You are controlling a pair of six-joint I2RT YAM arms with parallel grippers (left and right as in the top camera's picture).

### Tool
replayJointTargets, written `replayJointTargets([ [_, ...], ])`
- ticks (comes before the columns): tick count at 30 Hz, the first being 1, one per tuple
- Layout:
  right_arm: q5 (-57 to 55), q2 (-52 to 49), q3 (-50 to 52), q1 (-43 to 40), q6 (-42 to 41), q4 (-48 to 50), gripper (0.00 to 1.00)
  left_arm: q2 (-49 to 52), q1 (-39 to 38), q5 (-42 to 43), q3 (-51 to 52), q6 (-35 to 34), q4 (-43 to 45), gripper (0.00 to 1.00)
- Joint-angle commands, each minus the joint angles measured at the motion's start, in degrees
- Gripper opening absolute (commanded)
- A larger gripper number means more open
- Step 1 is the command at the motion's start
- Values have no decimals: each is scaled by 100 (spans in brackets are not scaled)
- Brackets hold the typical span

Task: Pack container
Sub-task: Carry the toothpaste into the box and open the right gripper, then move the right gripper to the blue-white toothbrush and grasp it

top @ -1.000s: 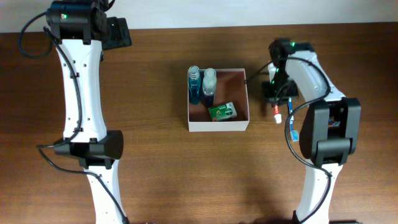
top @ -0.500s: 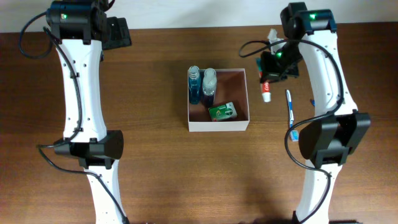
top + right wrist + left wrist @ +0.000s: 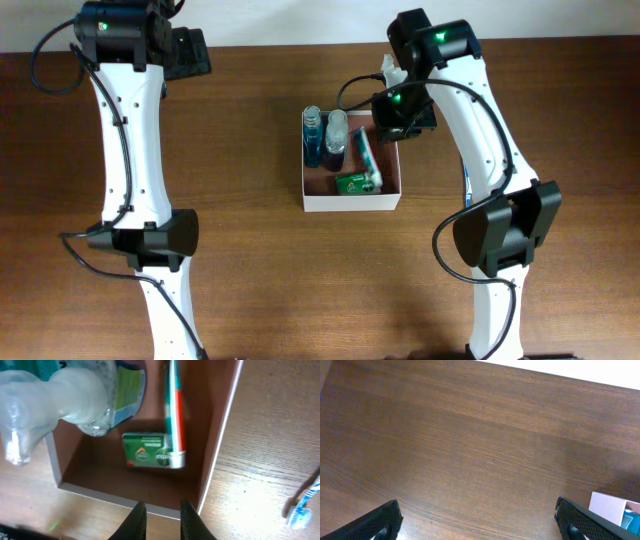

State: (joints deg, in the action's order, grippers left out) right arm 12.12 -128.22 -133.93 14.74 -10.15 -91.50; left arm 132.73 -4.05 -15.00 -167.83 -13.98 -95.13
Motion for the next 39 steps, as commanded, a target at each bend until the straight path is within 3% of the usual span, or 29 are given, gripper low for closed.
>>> replayJointTargets([
  [1,-278,39,-20,26,-129,2,21,-107,20,2,13,-31,-9,99],
  [3,-522,39,-20,-22,-131,-13,25,-107,20,2,13,-33,-9,99],
  [6,-999,39,-20,-212,-131,-144,44,-107,20,2,13,-31,-9,99],
  [8,-1152,39,-20,-404,-129,-295,47,-107,20,2,13,-33,-9,99],
  [17,-1578,39,334,-1443,407,-431,53,-107,20,2,13,-31,-9,99],
  [26,-1580,39,2236,-1956,1189,1016,55,-107,20,2,13,-31,-9,99],
  [39,-1491,35,3357,-2039,1331,2393,55,-107,20,4,13,-33,-9,99],
])
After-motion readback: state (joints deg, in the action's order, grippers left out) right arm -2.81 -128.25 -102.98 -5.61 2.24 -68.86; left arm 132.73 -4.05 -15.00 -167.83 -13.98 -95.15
